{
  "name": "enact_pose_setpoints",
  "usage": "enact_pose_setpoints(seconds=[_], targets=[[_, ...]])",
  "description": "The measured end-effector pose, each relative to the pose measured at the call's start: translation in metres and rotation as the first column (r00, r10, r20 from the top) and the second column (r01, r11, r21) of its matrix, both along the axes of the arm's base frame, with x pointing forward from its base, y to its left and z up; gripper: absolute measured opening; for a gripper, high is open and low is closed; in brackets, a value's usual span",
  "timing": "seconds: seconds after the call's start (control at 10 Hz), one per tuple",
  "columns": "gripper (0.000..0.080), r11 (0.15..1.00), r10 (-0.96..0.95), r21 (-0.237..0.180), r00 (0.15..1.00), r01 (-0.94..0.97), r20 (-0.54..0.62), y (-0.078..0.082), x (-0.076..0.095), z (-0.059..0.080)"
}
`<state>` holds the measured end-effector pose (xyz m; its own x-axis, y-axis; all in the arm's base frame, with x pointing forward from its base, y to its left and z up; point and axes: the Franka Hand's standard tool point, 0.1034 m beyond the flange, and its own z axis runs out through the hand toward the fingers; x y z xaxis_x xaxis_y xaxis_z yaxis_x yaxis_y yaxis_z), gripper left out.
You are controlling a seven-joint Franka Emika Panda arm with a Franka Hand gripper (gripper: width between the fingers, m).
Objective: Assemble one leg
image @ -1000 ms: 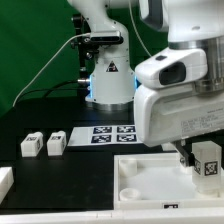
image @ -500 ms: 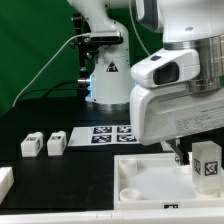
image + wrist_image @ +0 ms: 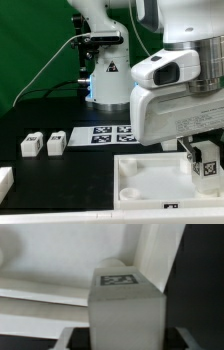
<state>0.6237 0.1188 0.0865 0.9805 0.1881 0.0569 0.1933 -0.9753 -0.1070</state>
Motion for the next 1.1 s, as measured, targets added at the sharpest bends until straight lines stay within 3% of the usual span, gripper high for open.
enact_pose_setpoints(seconds=[0.3,0.5,0.7,0.9,1.0,1.1], targets=[[0.0293,0.995,-0.102,0.009,0.995,0.102,-0.002,-0.001,0.008,-0.001],[0.0293,0.916,-0.402,0.006,0.916,0.402,-0.018,-0.006,0.012,-0.002],[0.0294,0.780,-0.625,0.006,0.780,0.625,-0.026,-0.010,0.016,-0.002],[0.0294,0.535,-0.843,0.008,0.534,0.845,-0.066,-0.013,0.016,-0.003],[0.0294,0.453,-0.888,0.003,0.451,0.892,-0.085,-0.014,0.015,-0.003],[0.0294,0.321,-0.942,-0.021,0.318,0.947,-0.105,-0.012,0.013,-0.003]])
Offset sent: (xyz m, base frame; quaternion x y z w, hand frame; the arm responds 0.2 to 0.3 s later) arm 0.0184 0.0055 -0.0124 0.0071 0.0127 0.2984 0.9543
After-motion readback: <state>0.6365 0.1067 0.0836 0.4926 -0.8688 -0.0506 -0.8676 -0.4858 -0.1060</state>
